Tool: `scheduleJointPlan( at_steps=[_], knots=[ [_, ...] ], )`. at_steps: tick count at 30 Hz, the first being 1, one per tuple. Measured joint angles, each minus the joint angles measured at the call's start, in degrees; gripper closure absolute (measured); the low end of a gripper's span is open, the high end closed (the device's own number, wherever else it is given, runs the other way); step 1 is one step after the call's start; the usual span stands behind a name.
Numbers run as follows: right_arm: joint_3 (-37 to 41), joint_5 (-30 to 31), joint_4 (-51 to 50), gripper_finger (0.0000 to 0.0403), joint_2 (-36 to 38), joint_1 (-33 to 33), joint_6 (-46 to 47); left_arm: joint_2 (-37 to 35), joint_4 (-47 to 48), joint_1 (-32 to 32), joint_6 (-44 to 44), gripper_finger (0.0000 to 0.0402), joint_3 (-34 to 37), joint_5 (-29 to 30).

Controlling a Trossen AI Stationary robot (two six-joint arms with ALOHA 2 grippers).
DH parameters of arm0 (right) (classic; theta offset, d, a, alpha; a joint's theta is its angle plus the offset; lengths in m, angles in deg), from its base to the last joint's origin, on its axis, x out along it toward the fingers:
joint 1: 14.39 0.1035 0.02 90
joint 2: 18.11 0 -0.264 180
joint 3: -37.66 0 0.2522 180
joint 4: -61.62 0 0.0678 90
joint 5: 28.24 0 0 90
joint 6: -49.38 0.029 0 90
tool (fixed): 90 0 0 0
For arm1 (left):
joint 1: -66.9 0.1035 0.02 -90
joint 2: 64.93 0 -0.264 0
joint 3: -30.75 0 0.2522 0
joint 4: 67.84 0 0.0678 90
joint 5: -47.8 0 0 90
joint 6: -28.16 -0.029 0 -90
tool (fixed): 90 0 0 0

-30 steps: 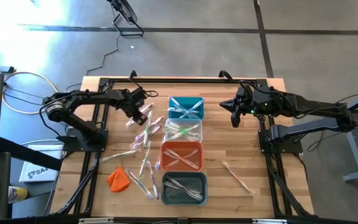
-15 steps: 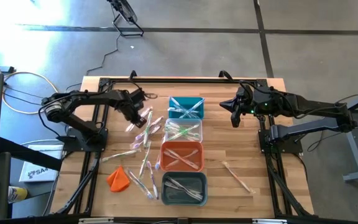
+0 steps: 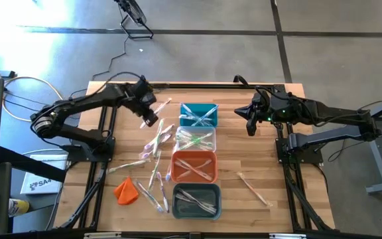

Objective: Pick & Place Toothbrushes
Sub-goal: Put the violet toothbrush into the green bin

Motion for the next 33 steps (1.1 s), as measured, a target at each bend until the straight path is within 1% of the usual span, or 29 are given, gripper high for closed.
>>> scheduleJointPlan(
  at_steps=[4, 7, 11, 16, 20, 25, 29, 33],
  knots=[
    [0.0, 1.5, 0.0, 0.0401, 0.0, 0.0, 0.0, 0.0, -0.5, 0.0, -2.7, 0.0374, -6.1, -4.7],
    [0.0, 3.2, 0.0, 0.0401, 0.0, 0.0, 0.0, 0.0, -3.0, 0.0, -4.6, 0.0374, -9.4, -8.2],
    [0.0, 5.6, 0.0, 0.0401, 0.0, 0.0, 1.5, 0.0, -5.4, 0.0, -6.7, 0.0374, -11.7, -12.1],
    [0.0, 5.8, 0.0, 0.0401, 0.0, 0.0, 4.5, 0.0, -5.9, -0.3, -6.4, 0.0374, -12.1, -15.1],
    [0.0, 5.8, 0.0, 0.0401, 0.0, 0.0, 4.5, 0.0, -5.8, -3.2, -3.5, 0.0374, -11.7, -15.3],
    [0.0, 5.6, -0.2, 0.0401, 0.0, 0.0, 2.7, 0.0, -7.7, -10.4, 1.8, 0.0374, -11.7, -14.6],
    [0.0, 2.5, -2.2, 0.0401, 0.0, 0.0, 1.6, 0.0, -11.8, -17.7, 8.7, 0.0374, -11.7, -11.6],
    [0.0, 1.2, -5.0, 0.0401, 0.0, 0.0, 1.5, 0.0, -15.0, -24.6, 14.2, 0.0374, -11.7, -7.6]
  ],
)
